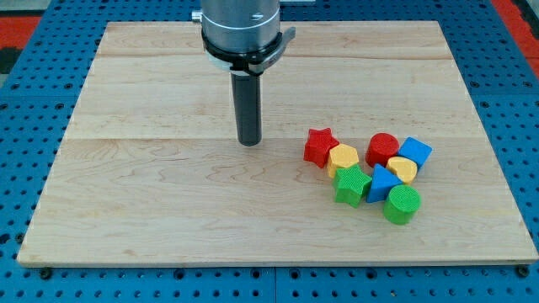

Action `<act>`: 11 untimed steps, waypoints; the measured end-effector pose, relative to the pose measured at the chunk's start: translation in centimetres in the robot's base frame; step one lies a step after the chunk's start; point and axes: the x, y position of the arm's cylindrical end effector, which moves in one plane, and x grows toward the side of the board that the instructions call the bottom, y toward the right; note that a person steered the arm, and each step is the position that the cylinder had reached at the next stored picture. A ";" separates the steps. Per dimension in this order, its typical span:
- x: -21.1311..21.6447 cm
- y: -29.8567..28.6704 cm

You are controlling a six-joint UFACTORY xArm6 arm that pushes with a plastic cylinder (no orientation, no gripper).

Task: Move red circle from red star

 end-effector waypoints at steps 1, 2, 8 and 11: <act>1.8 0.0; 7.4 1.8; 12.1 25.0; 4.2 12.8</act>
